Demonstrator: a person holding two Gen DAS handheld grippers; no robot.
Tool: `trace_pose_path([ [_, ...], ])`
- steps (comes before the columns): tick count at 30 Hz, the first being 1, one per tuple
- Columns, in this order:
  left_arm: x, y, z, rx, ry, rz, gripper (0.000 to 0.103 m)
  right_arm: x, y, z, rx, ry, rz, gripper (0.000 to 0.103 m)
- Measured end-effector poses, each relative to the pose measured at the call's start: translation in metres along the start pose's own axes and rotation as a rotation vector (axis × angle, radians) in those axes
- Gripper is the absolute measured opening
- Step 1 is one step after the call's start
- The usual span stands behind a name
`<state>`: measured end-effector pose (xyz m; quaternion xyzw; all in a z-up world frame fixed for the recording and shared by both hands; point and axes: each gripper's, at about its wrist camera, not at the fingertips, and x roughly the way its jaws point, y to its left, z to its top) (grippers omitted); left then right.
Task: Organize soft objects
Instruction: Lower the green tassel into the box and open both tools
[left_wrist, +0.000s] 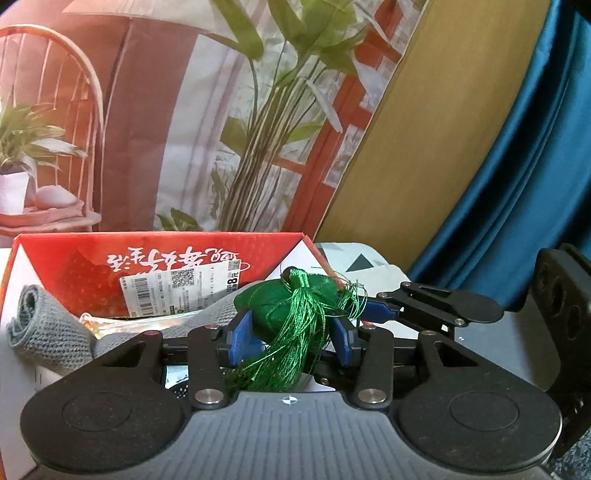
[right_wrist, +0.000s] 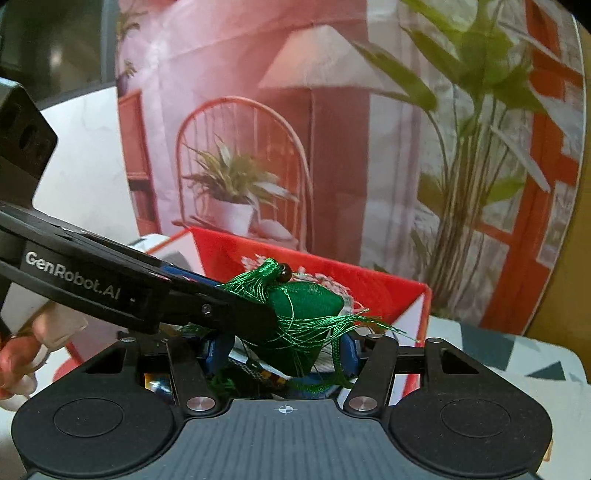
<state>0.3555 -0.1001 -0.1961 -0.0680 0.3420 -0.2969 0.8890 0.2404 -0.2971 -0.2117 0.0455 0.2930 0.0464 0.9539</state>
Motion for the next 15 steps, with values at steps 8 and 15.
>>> trace_pose_path([
  [8, -0.007, -0.002, 0.003, 0.058, -0.009, 0.066, 0.055, 0.005, -0.008, -0.009, 0.043, 0.039, -0.082, 0.058],
  [15, -0.043, -0.002, -0.005, 0.107, -0.019, 0.111, 0.059, -0.01, 0.004, -0.012, 0.046, 0.032, -0.074, 0.058],
])
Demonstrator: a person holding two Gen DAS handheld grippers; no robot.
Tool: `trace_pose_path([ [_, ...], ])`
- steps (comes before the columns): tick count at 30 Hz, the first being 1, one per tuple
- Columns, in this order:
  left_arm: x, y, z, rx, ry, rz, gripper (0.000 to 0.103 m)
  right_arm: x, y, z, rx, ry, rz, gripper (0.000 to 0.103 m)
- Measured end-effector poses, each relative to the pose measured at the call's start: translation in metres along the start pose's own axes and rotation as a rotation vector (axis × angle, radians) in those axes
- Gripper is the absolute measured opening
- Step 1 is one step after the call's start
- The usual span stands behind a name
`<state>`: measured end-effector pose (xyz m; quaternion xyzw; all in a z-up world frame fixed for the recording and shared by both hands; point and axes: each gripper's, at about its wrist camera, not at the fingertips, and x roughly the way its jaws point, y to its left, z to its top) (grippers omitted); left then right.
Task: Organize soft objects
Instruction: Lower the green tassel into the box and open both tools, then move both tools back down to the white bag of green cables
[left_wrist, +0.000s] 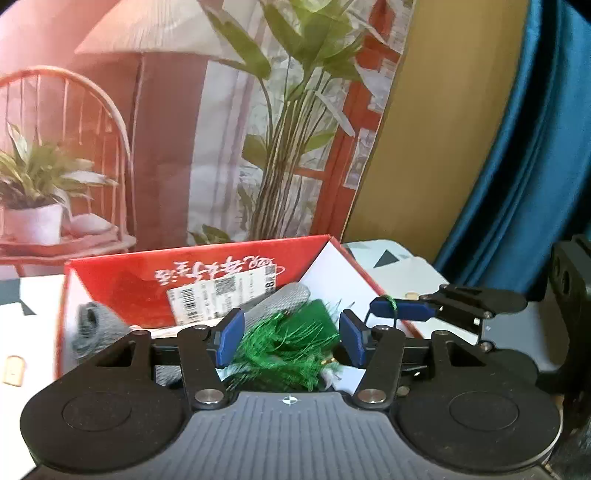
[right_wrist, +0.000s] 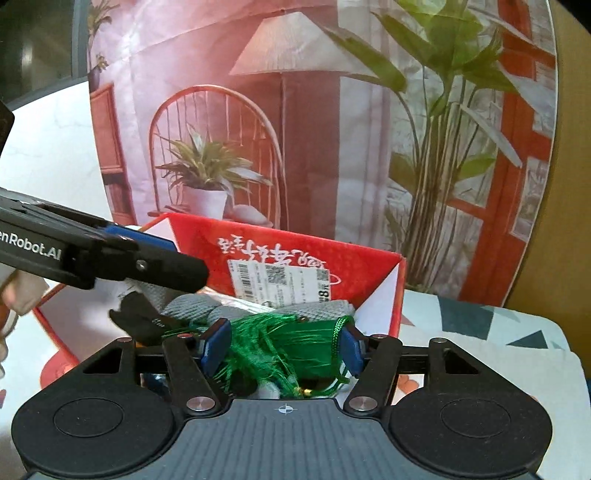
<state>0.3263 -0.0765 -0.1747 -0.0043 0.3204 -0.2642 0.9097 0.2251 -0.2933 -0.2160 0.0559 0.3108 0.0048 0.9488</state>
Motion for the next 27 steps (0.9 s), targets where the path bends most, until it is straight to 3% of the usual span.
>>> trace_pose_path([
  [7, -0.044, 0.002, -0.024, 0.031, -0.005, 0.061, 0.059, -0.023, 0.027, -0.008, 0.003, -0.022, 0.013, 0.058],
  [18, -0.112, 0.023, -0.088, -0.058, 0.005, 0.149, 0.059, -0.059, 0.082, -0.034, 0.025, -0.049, 0.061, 0.058],
  [27, -0.129, 0.028, -0.149, -0.141, 0.05, 0.175, 0.059, -0.079, 0.119, -0.074, 0.013, -0.027, 0.092, 0.058],
])
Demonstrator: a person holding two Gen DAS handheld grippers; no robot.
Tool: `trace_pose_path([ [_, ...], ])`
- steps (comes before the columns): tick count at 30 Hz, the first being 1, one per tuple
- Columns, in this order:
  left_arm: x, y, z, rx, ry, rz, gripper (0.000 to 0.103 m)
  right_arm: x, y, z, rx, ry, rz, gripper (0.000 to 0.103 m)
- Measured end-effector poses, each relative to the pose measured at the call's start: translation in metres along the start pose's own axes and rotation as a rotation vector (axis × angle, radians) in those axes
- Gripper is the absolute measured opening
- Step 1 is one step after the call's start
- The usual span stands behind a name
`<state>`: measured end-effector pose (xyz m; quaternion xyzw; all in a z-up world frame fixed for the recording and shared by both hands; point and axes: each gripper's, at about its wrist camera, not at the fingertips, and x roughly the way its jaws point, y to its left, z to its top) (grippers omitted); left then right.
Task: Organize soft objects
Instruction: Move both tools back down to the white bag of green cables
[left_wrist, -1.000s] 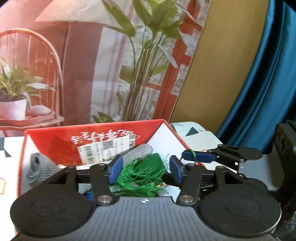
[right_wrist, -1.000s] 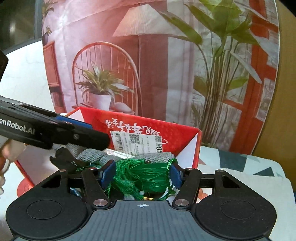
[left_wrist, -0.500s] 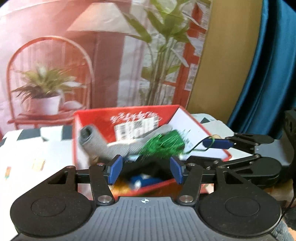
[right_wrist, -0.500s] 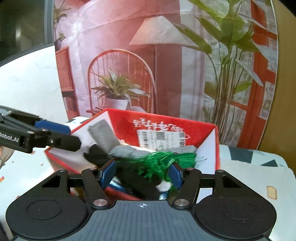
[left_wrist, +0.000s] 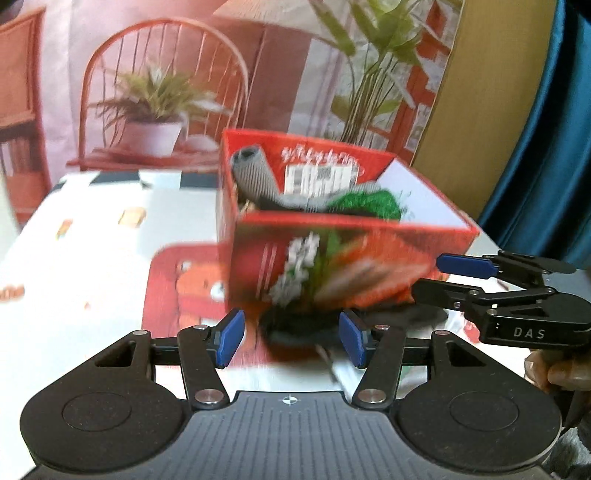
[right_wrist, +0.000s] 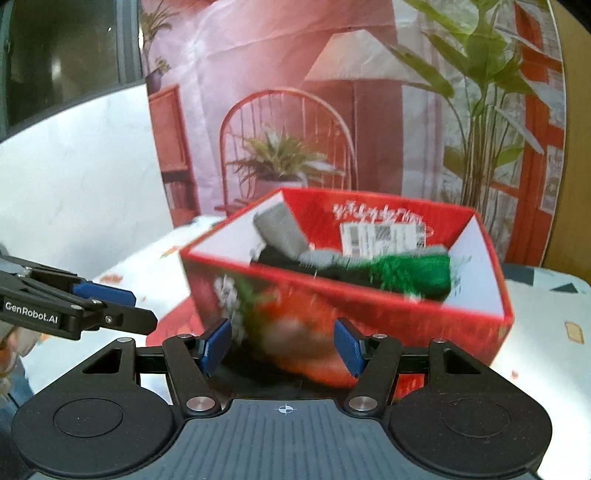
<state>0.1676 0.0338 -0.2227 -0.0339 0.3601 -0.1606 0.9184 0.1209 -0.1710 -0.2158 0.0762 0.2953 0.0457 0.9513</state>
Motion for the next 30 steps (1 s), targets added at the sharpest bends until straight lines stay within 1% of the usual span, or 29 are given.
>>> trace_pose_path([
  [4, 0.006, 0.0, -0.023, -0.018, 0.034, 0.008, 0.059, -0.003, 0.003, -0.025, -0.013, 0.042, -0.026, 0.058],
  [7, 0.011, -0.001, -0.036, -0.047, 0.054, 0.009, 0.059, -0.007, -0.002, -0.045, 0.011, 0.075, -0.048, 0.058],
  [9, 0.012, -0.001, -0.04, -0.06, 0.06, 0.01, 0.059, -0.01, -0.008, -0.057, 0.036, 0.095, -0.066, 0.058],
  [13, 0.012, -0.005, -0.038, -0.049, 0.052, -0.007, 0.059, -0.011, -0.024, -0.069, 0.11, 0.116, -0.093, 0.058],
  [18, 0.018, -0.015, -0.032, -0.039, 0.05, -0.05, 0.058, -0.007, -0.032, -0.073, 0.128, 0.127, -0.104, 0.058],
  [26, 0.039, -0.024, -0.028, -0.032, 0.095, -0.109, 0.058, 0.006, -0.036, -0.086, 0.167, 0.179, -0.073, 0.057],
  [30, 0.059, -0.024, -0.025, -0.068, 0.139, -0.128, 0.058, 0.009, -0.04, -0.089, 0.193, 0.184, -0.06, 0.057],
])
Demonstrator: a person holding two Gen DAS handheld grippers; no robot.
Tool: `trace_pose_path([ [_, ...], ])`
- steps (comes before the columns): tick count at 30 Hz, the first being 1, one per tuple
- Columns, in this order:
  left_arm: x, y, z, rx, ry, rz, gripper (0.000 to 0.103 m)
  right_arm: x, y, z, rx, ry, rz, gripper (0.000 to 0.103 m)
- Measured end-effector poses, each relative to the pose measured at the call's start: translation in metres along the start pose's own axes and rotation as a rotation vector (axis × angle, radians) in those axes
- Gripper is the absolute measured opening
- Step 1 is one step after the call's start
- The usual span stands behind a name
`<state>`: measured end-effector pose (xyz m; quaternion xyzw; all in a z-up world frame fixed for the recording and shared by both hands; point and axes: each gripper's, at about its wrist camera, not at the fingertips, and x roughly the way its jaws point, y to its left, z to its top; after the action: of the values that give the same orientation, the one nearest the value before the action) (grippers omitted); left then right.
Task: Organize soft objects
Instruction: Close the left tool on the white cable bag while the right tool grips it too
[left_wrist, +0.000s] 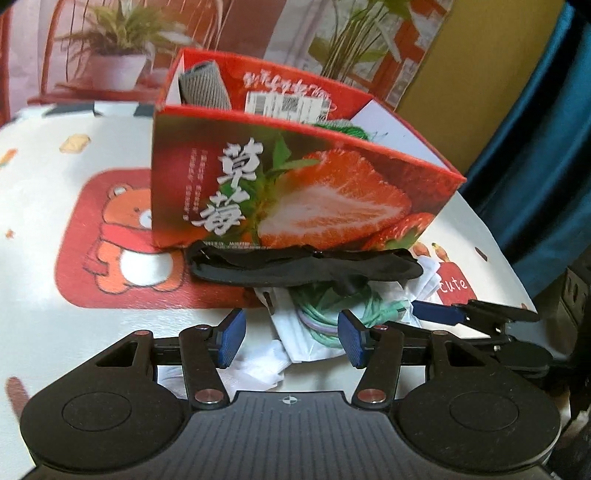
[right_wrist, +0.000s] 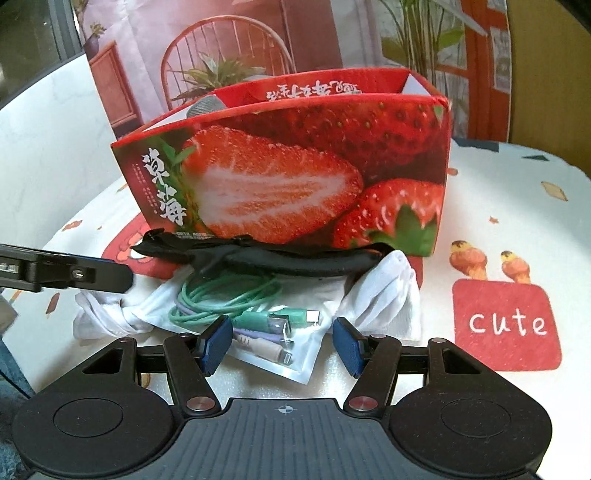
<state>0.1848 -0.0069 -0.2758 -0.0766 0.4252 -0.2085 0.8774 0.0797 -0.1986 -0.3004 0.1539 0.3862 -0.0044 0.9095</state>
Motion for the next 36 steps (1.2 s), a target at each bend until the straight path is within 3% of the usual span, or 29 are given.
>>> trace_pose_path([
  [18, 0.033, 0.005, 0.006, -0.02, 0.052, -0.029, 0.057, 0.005, -0.017, 0.01, 0.142, 0.004, 0.066, 0.058],
  [29, 0.04, 0.013, 0.007, -0.065, 0.058, -0.06, 0.057, 0.015, -0.02, 0.01, 0.147, 0.007, 0.073, 0.059],
  [36, 0.043, 0.007, 0.006, -0.077, 0.069, -0.112, 0.048, 0.018, -0.014, 0.013, 0.142, 0.02, 0.069, 0.064],
])
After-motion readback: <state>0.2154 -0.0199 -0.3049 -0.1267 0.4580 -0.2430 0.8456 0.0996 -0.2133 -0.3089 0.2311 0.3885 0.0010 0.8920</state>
